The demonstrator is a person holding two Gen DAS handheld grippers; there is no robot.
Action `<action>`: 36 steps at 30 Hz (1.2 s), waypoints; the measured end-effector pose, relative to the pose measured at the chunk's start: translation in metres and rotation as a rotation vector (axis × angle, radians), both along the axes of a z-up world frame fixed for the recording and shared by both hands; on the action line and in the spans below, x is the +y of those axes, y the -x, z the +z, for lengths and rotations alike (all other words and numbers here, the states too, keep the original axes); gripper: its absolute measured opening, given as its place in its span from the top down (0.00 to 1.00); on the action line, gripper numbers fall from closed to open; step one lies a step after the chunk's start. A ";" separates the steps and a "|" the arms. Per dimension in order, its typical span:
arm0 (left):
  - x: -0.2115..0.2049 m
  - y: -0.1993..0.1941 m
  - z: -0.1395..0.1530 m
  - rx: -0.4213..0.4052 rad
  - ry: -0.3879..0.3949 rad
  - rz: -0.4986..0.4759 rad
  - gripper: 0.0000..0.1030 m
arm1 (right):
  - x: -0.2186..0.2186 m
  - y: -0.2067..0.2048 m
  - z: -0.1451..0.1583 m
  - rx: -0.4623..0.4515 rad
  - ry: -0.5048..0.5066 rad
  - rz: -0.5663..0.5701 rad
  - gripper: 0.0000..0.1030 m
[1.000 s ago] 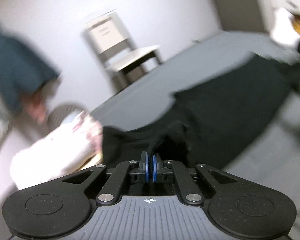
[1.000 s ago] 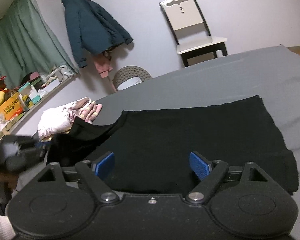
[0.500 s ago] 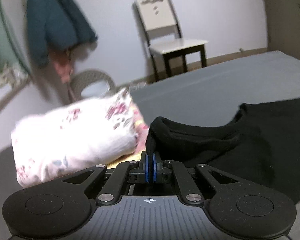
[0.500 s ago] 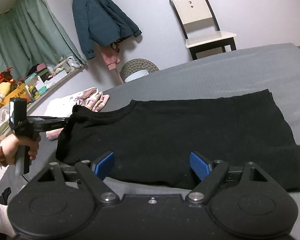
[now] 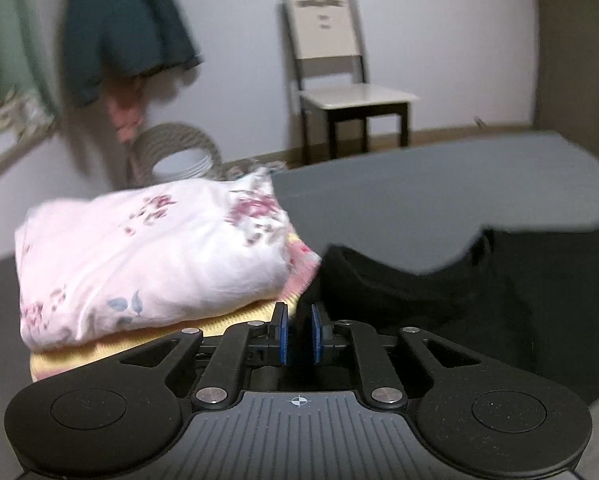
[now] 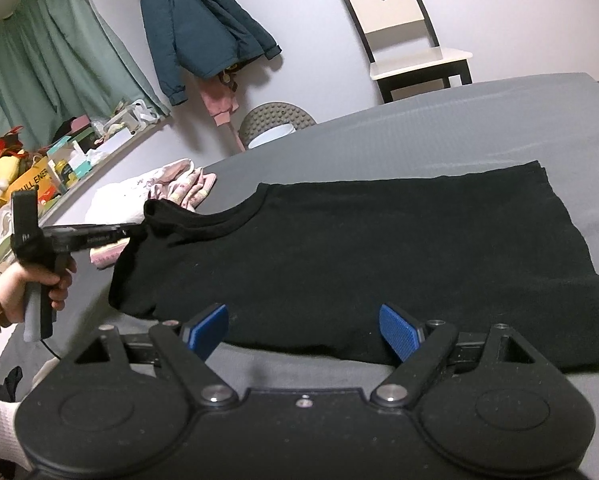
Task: Fold clothes
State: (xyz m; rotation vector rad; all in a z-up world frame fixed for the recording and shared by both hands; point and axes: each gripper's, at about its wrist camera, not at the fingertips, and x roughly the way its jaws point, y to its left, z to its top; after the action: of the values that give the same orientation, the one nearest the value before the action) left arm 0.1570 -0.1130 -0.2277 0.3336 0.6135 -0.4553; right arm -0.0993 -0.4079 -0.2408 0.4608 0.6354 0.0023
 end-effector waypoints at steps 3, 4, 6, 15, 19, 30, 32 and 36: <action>-0.001 0.004 -0.001 0.003 -0.011 -0.024 0.88 | 0.000 0.001 0.000 0.000 -0.001 0.003 0.19; 0.001 0.003 -0.001 0.012 0.004 -0.017 0.88 | 0.000 0.001 0.000 0.001 -0.001 0.003 0.19; 0.007 0.001 0.000 0.031 0.043 0.002 0.88 | -0.001 0.000 0.000 0.003 -0.004 0.000 0.19; 0.018 0.000 0.001 0.008 0.066 0.069 0.40 | 0.000 -0.002 -0.002 0.016 -0.005 0.018 0.19; 0.025 0.007 0.010 -0.095 0.079 0.148 0.04 | 0.001 -0.002 -0.002 0.015 -0.004 0.025 0.19; 0.067 0.037 0.015 0.109 0.094 -0.100 0.04 | 0.007 0.002 0.004 -0.005 -0.009 0.067 0.18; 0.066 0.044 0.009 0.111 0.036 -0.153 0.10 | 0.008 0.002 0.003 -0.004 -0.006 0.075 0.18; 0.062 0.046 -0.005 0.169 -0.013 -0.192 0.51 | 0.011 0.003 0.002 -0.007 0.018 0.072 0.18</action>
State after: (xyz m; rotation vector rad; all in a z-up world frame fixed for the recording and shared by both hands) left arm 0.1107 -0.0514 -0.2329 0.3707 0.7525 -0.6685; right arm -0.1018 -0.3972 -0.2387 0.4203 0.6440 0.0669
